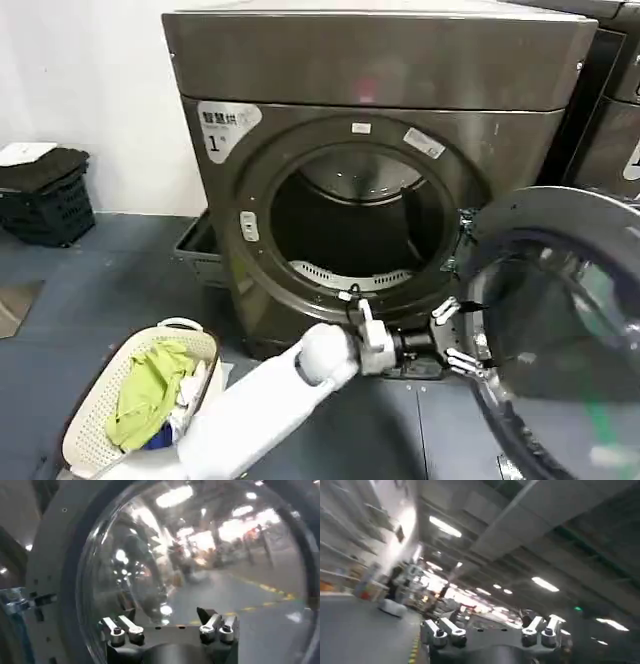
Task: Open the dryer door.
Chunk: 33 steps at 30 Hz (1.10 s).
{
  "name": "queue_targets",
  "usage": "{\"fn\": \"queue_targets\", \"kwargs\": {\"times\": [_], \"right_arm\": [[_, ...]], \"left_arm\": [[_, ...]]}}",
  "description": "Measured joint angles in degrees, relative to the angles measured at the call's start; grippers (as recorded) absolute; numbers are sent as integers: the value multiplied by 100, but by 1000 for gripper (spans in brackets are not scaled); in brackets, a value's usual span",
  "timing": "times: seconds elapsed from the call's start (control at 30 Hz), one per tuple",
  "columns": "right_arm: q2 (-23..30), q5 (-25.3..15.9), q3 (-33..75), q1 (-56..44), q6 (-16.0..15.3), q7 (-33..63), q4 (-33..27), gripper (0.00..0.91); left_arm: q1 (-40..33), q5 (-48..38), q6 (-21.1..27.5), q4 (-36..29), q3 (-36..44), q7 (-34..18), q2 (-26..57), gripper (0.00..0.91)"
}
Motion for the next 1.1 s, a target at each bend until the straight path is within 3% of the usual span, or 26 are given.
{"fn": "queue_targets", "kwargs": {"times": [1.1], "right_arm": [[10,-330,407,-235,387,142,-692,907]], "left_arm": [[-748,206,49,1372,157,-42,-1228,907]]}}
